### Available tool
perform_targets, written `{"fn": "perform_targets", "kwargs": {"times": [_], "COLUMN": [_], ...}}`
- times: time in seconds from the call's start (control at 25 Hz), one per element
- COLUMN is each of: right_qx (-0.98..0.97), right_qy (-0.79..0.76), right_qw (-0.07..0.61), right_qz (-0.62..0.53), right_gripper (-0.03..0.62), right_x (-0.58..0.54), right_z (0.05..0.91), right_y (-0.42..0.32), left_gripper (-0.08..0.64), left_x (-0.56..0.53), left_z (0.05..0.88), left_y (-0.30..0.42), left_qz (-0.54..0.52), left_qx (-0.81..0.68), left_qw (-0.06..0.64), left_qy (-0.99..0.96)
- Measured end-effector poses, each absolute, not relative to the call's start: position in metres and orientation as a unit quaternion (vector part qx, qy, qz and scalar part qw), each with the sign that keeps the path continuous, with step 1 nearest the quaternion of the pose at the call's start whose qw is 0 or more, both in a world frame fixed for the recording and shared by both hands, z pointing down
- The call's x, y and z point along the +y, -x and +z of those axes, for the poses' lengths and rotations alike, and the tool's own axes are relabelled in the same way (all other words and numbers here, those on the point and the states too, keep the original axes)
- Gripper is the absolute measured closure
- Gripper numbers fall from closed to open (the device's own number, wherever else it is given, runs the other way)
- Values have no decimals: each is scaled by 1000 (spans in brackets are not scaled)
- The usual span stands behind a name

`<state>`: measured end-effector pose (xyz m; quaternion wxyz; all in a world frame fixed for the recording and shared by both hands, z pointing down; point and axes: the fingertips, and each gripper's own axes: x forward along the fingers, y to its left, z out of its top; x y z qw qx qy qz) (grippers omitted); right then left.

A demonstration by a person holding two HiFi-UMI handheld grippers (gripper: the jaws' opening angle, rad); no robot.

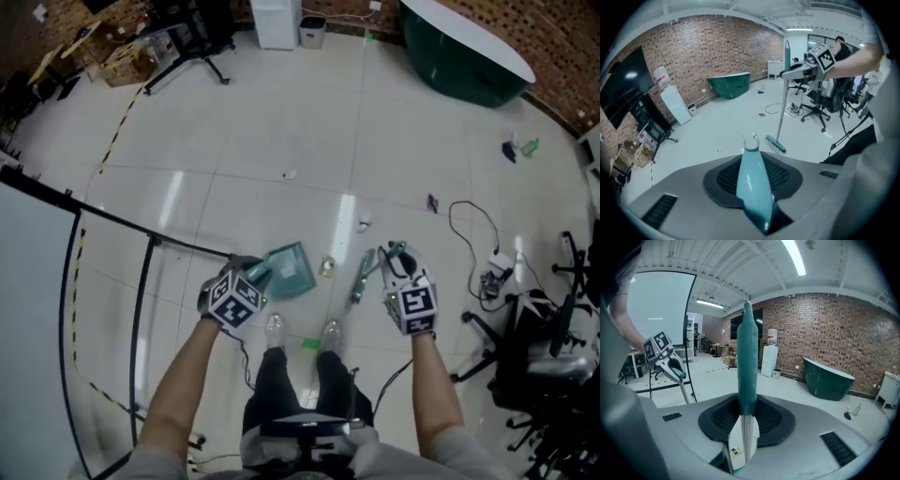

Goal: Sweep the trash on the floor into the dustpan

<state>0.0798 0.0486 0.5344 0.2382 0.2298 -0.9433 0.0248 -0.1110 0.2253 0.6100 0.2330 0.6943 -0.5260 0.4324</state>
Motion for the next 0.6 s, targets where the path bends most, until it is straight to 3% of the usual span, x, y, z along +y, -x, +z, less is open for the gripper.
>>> {"fn": "perform_targets", "kwargs": {"times": [0.28,0.6], "right_qx": [-929,-925], "right_qy": [-248,-244], "right_qw": [268,220], "right_qz": [64,189], "right_gripper": [508,482], "right_x": [53,90], "right_z": [610,627], "right_y": [-72,-52], "left_gripper": [453,453], "left_x": [190,171], "left_z": [615,616], "left_y": [117,110], "left_qz": [455,466], "left_qx": [-470,-452], "left_qw": [208,196], "left_qy": [-727,-735]}}
